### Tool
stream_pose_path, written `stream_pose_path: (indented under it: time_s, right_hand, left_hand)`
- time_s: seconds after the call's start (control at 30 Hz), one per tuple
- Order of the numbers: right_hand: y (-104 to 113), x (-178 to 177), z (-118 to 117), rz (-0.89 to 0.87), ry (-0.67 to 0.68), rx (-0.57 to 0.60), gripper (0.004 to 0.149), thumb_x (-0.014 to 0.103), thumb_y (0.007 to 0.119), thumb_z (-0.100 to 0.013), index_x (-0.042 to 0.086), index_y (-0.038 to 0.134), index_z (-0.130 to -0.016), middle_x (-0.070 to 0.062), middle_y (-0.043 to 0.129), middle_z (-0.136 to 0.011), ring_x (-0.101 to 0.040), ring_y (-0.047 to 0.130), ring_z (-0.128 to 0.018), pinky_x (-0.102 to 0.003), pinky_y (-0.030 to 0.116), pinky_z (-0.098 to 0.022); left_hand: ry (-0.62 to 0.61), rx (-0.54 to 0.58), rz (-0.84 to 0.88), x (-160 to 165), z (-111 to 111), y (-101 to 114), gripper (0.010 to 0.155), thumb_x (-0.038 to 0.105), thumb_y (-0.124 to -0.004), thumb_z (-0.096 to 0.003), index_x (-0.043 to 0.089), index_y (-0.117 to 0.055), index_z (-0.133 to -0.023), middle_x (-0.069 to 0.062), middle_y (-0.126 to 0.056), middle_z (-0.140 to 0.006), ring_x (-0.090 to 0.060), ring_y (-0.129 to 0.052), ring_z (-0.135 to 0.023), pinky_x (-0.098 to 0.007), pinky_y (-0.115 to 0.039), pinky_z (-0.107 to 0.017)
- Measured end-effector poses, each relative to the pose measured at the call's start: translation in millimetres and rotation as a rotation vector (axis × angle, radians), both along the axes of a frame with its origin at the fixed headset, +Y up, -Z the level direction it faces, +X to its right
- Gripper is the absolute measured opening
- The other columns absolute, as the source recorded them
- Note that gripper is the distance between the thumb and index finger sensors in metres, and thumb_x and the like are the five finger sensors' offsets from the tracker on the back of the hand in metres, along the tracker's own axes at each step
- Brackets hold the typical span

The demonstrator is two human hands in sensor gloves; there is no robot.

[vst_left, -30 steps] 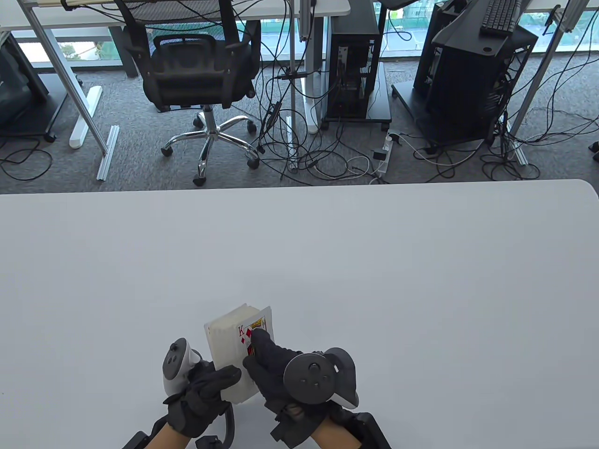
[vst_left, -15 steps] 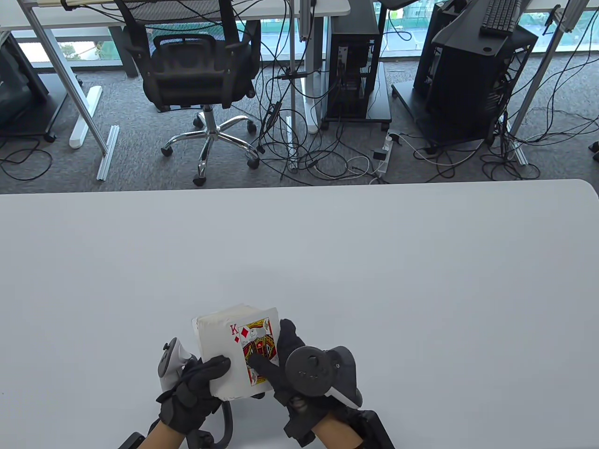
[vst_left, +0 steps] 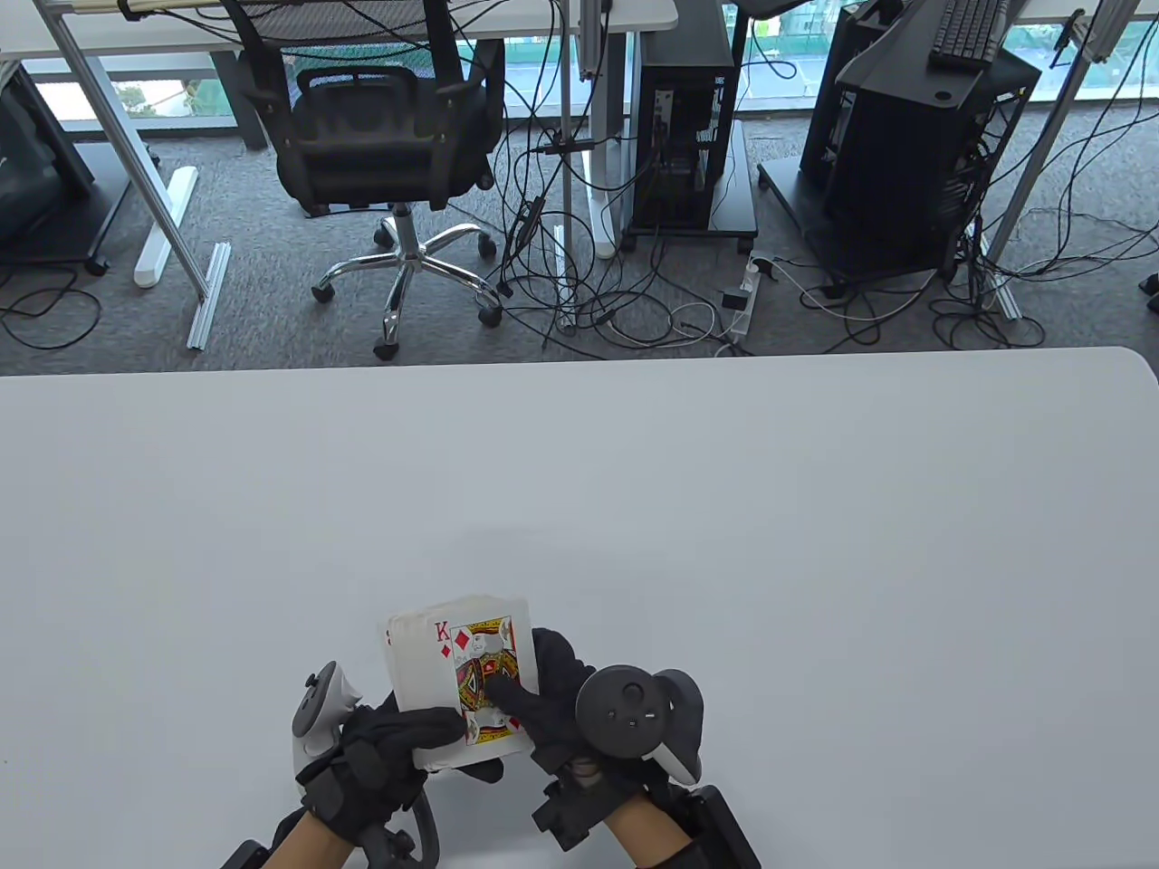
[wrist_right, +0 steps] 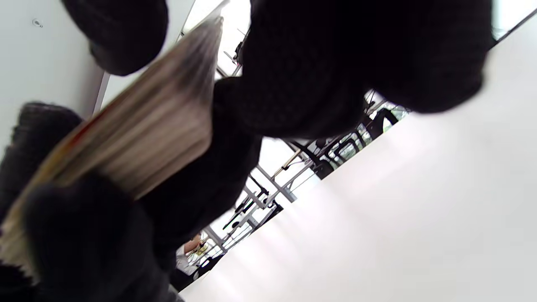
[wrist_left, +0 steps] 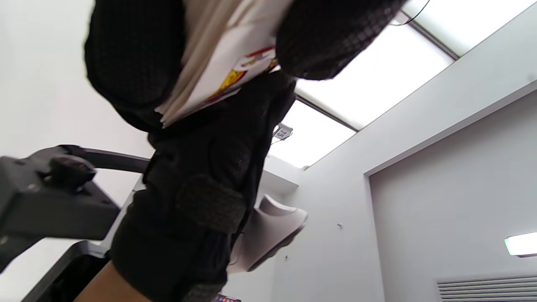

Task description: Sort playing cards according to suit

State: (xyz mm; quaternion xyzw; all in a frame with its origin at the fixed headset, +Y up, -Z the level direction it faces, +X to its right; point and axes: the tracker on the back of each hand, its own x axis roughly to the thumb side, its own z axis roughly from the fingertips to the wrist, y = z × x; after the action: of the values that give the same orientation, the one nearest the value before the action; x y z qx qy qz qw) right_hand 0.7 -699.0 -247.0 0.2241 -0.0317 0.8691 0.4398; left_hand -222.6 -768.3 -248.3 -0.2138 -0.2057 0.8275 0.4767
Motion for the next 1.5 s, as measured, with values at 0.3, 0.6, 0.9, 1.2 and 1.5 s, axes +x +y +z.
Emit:
stream_pose_path:
  time_s: [0.3,0.6,0.9,1.2,1.5]
  right_hand:
    - [-4,-11,-16,-0.157,0.061,-0.083,0.04,0.026,0.075,-0.05,-0.006,0.073,-0.073,-0.005,0.093,-0.038,-0.009,0.091,-0.012,-0.034,0.088,-0.015]
    - [13,-42,-29,0.066,0.076,0.028,0.063,0.043,0.077,-0.047,-0.009,0.065,-0.081,-0.011,0.089,-0.051,-0.015,0.092,-0.025,-0.04,0.087,-0.024]
    - [12,-14,-88,-0.232,-0.115,-0.186,0.041,0.027,0.069,-0.053,-0.006,0.071,-0.077,-0.008,0.093,-0.046,-0.012,0.094,-0.019,-0.037,0.088,-0.021]
    - [-51,-10,-137,0.069,-0.355,-0.388,0.04,0.022,0.069,-0.053,-0.012,0.073,-0.073,-0.01,0.094,-0.038,-0.012,0.093,-0.011,-0.036,0.087,-0.013]
    - [-66,-29,-142,0.915,-0.341,-0.427,0.061,0.035,0.064,-0.056,-0.02,0.065,-0.081,-0.015,0.094,-0.042,-0.018,0.093,-0.016,-0.042,0.086,-0.016]
  left_hand:
    - [0.049,-0.002,0.067,-24,-10,1,0.073,0.036,-0.082,-0.0552,0.028,-0.036,-0.11,-0.013,-0.058,-0.112,-0.043,-0.078,-0.096,-0.044,-0.092,-0.047]
    - [0.124,0.019,0.001,-37,-11,5,0.071,0.036,-0.082,-0.0554,0.029,-0.037,-0.11,-0.011,-0.059,-0.112,-0.041,-0.078,-0.096,-0.043,-0.092,-0.047]
    - [0.182,-0.019,0.102,-53,-17,5,0.071,0.037,-0.081,-0.0564,0.027,-0.036,-0.11,-0.012,-0.059,-0.112,-0.041,-0.079,-0.095,-0.042,-0.093,-0.047]
    - [0.25,-0.052,0.135,-71,-20,2,0.071,0.039,-0.078,-0.0589,0.027,-0.032,-0.111,-0.011,-0.056,-0.113,-0.039,-0.077,-0.097,-0.04,-0.092,-0.049]
    - [0.226,-0.074,0.129,-68,-20,0,0.071,0.04,-0.077,-0.0596,0.026,-0.031,-0.111,-0.012,-0.055,-0.114,-0.04,-0.077,-0.097,-0.04,-0.091,-0.05]
